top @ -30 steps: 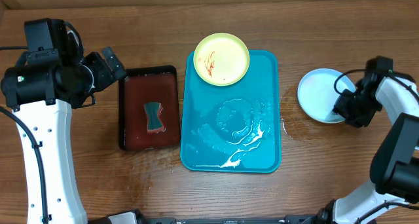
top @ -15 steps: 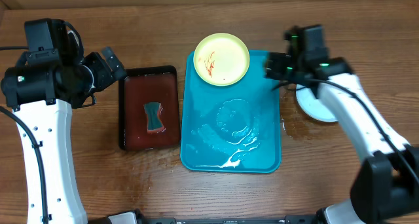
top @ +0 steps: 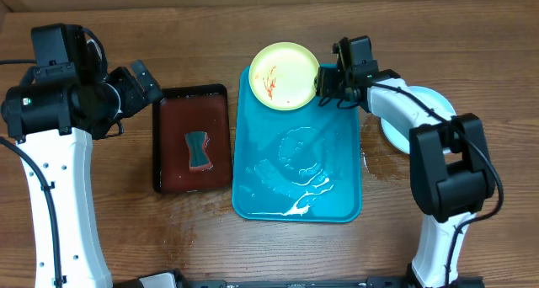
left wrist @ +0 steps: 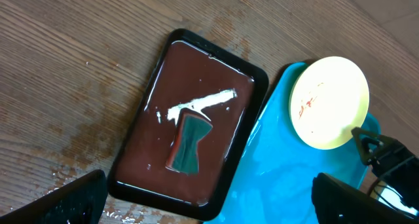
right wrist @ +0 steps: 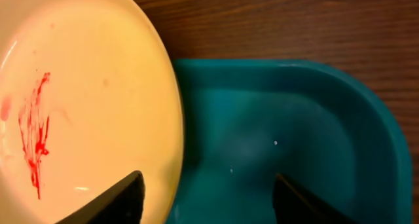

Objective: Clean dirty plates on tray and stack at the side
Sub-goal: 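Grasp the last yellow plate rim with the right gripper and slide it down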

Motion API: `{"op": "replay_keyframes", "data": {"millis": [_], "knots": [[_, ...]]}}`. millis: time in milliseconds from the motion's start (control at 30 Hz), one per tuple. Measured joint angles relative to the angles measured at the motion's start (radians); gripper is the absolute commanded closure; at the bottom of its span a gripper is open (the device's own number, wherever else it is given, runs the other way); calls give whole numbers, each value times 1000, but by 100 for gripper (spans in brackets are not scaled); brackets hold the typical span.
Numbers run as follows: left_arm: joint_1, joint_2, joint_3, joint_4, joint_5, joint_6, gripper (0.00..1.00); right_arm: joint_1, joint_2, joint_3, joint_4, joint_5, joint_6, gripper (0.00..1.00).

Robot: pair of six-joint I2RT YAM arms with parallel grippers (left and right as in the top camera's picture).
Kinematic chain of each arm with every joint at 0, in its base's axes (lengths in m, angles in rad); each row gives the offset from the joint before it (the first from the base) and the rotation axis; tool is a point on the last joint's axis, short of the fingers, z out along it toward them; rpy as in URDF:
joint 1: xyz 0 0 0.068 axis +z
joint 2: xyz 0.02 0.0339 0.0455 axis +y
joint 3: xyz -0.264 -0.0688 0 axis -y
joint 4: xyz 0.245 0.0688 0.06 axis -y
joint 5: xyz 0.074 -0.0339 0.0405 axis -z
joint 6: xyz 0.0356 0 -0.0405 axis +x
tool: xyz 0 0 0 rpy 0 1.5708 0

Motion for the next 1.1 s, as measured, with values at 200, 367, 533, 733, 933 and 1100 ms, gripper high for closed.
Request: {"op": "replay_keyframes", "data": {"millis": [200, 367, 533, 733, 933, 1100], "knots": [[0, 0, 0, 0, 0, 0, 0, 1, 36, 6, -21, -3, 10, 96], [0, 0, 0, 0, 0, 0, 0, 1, 13, 37, -146, -10, 11, 96], [0, 0, 0, 0, 0, 0, 0, 1, -85, 37, -318, 0, 8, 96], [0, 0, 0, 0, 0, 0, 0, 2, -303, 49, -604, 7, 8, 96], [0, 0, 0, 3, 0, 0, 0, 16, -339, -19, -678, 8, 29, 96], [0, 0, 0, 5, 8, 0, 0, 109, -322, -264, -421, 0, 121, 96]]}}
